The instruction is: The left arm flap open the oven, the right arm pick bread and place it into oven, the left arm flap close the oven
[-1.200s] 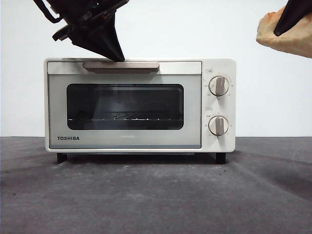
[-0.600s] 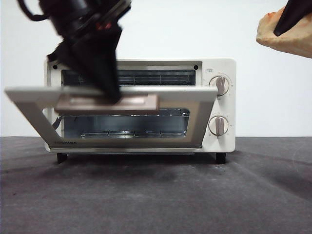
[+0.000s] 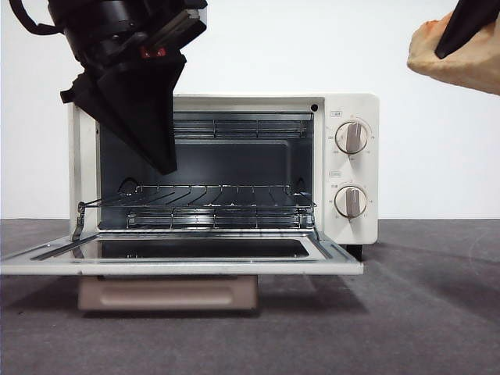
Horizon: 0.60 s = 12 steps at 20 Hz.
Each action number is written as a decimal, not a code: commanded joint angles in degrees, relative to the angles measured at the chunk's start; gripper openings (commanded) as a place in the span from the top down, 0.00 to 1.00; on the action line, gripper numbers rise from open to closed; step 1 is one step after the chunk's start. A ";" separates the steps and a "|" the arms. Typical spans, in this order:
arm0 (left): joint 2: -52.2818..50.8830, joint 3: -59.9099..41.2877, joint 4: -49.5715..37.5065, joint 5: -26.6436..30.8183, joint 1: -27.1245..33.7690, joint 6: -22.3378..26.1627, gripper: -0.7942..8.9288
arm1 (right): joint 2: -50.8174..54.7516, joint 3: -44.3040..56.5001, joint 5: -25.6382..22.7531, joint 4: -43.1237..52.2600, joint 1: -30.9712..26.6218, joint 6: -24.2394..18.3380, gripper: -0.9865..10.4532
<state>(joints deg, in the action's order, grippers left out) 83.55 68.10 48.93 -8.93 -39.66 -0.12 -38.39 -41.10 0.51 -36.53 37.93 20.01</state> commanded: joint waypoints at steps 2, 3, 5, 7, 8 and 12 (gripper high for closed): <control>-4.48 0.61 -0.63 0.07 1.38 -0.79 0.90 | -2.16 -1.14 1.44 2.32 0.59 1.22 0.77; -5.99 0.52 -0.74 0.07 2.08 -0.79 0.90 | -2.99 -1.14 1.95 3.17 0.59 1.53 0.77; -10.23 -0.63 -1.31 0.07 4.11 -0.83 0.90 | -5.31 -1.14 4.09 5.97 0.61 2.10 0.77; -14.99 -3.19 -1.55 0.07 6.36 -1.07 0.90 | -7.93 -1.20 4.68 8.68 0.94 2.51 0.77; -17.66 -5.25 -2.12 0.07 7.52 -1.42 0.90 | -9.42 -1.38 5.27 10.14 1.29 2.62 0.77; -29.18 -14.86 -3.32 0.07 12.52 -2.47 0.90 | -17.22 -3.58 5.95 16.11 3.65 3.85 0.77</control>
<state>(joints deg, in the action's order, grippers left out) 54.00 52.73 46.22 -8.86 -26.63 -2.09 -55.13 -43.68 6.28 -21.06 41.08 23.00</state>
